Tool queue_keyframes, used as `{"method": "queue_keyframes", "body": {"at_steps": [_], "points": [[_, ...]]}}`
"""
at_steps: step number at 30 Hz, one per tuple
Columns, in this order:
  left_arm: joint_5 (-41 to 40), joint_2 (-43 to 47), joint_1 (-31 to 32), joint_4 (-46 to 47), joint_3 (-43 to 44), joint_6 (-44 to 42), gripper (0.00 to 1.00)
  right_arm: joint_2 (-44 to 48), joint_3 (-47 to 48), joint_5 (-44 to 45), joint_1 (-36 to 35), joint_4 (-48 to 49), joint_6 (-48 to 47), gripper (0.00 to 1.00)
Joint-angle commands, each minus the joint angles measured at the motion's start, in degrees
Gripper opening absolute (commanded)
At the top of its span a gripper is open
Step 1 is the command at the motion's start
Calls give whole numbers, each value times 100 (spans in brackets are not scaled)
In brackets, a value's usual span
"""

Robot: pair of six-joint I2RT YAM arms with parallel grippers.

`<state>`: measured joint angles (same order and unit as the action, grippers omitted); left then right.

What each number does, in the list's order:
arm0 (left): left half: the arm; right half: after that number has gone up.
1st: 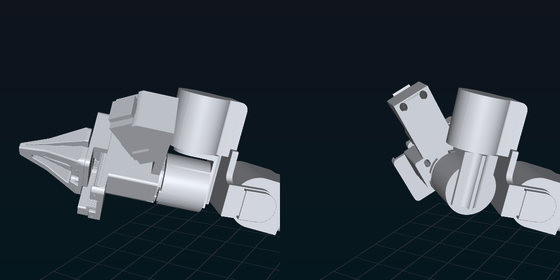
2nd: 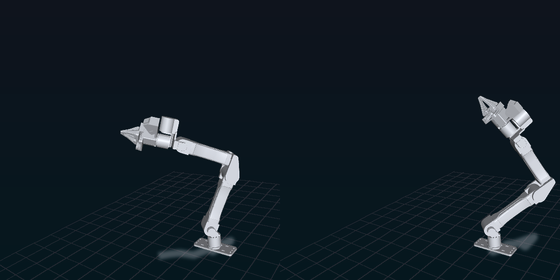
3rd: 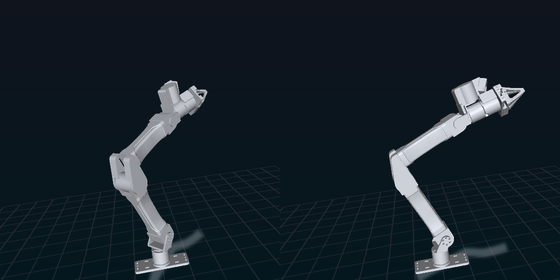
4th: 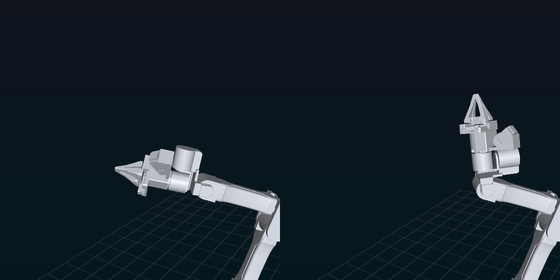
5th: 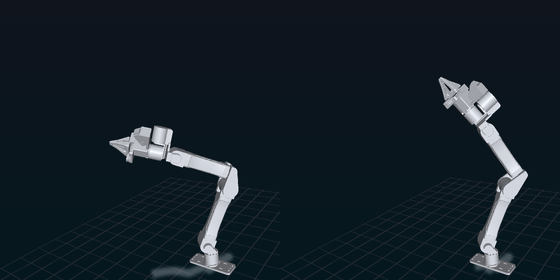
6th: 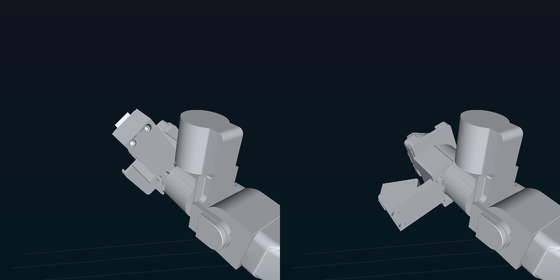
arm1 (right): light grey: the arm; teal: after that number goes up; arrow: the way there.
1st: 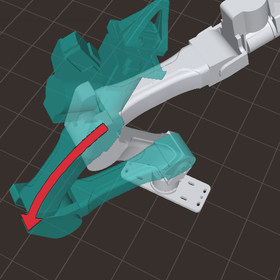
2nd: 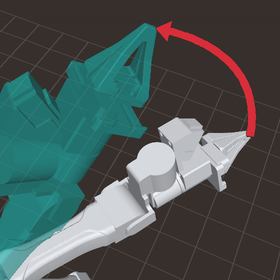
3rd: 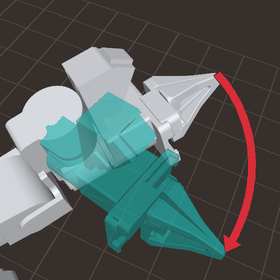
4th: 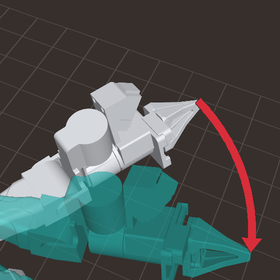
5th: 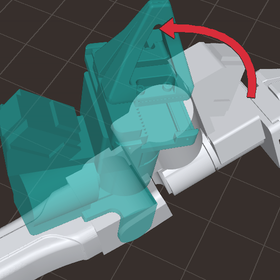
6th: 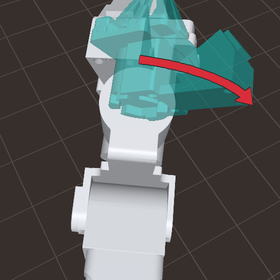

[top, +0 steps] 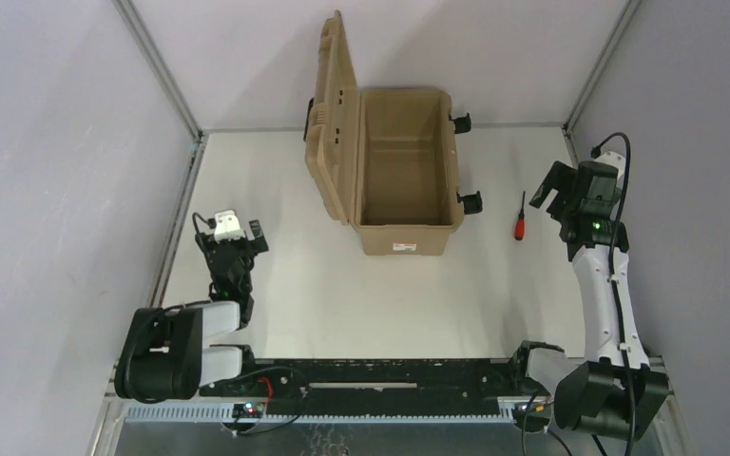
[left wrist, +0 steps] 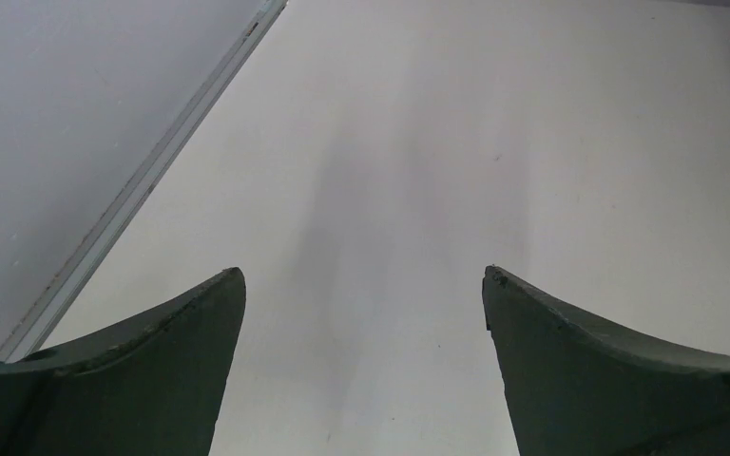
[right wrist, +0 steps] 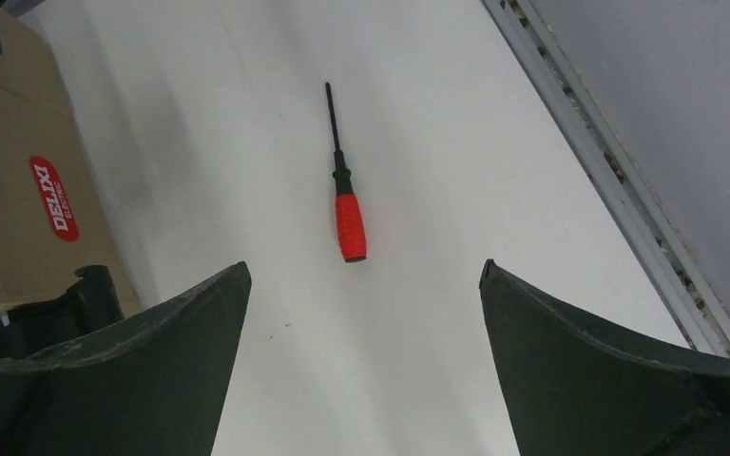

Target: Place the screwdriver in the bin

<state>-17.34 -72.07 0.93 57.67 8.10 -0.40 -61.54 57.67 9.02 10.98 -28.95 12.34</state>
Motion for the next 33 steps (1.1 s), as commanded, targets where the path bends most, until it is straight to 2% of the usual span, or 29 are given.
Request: {"method": "queue_keyframes", "body": {"at_steps": [1,9,14,21,26,33], "points": [[-18,-17,-44,341,271,5,100,104,-20,-113,18,141,142,100],[-19,-17,-44,341,272,5,100,-993,141,-605,18,610,-162,100],[-16,-17,-49,341,271,5,100,-2431,894,-629,-44,319,-214,100],[-16,-17,-49,341,272,5,100,-3851,1687,-435,-230,228,-421,98],[-19,-15,-49,341,271,5,100,-4601,2071,-298,-202,195,-399,90],[-15,-17,-49,341,275,5,100,-5182,2152,-400,-215,-173,-264,71]]}}
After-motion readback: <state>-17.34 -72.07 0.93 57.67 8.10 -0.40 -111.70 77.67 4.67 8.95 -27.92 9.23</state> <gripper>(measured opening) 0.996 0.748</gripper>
